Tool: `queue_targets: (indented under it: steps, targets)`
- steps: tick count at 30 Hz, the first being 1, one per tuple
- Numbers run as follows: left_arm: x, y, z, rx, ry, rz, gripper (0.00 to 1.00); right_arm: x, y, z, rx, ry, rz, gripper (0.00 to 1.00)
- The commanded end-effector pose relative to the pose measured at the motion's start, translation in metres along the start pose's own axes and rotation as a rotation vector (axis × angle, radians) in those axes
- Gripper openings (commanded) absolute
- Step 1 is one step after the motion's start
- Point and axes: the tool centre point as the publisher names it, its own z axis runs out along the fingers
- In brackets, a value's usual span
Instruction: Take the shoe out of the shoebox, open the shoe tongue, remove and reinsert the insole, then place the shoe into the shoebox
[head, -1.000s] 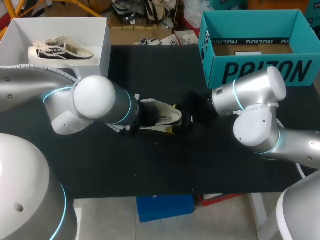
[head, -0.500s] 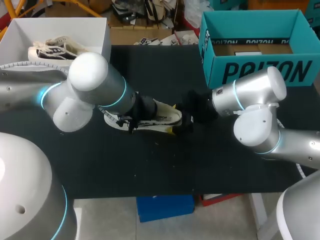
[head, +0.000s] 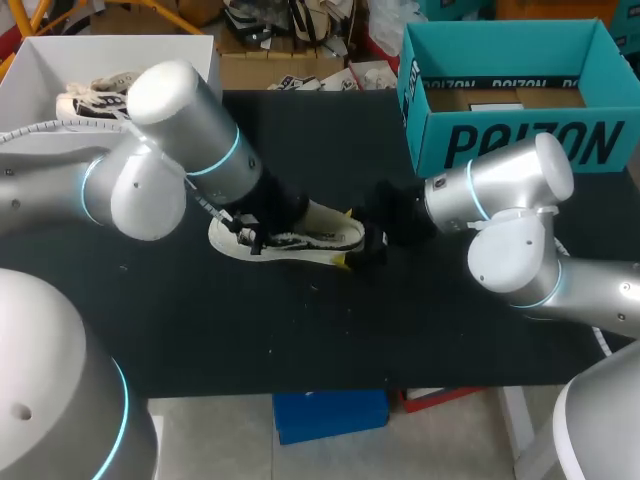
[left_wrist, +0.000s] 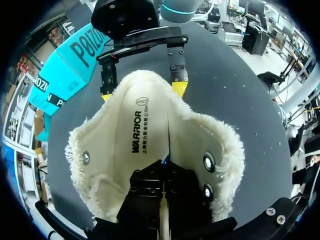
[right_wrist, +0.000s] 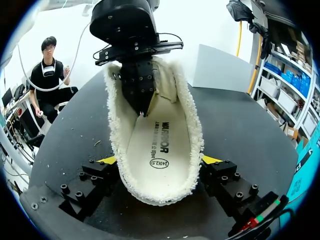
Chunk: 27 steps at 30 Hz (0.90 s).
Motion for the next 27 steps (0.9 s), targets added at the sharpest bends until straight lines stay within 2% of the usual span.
queue_targets:
  steps: [1,12,27]
  targets:
    - [-0.001,-0.008,-0.003,0.003,0.073,0.005,0.00,0.000,0.000,0.003,0.004,0.000,0.001,0.00]
    - [0.003,-0.020,-0.022,0.008,0.113,0.009,0.00,0.000,0.000,0.003,0.004,0.000,0.001,0.00]
    - [0.002,-0.020,-0.031,0.028,0.096,0.001,0.00,0.000,0.000,0.003,0.004,0.000,0.001,0.00]
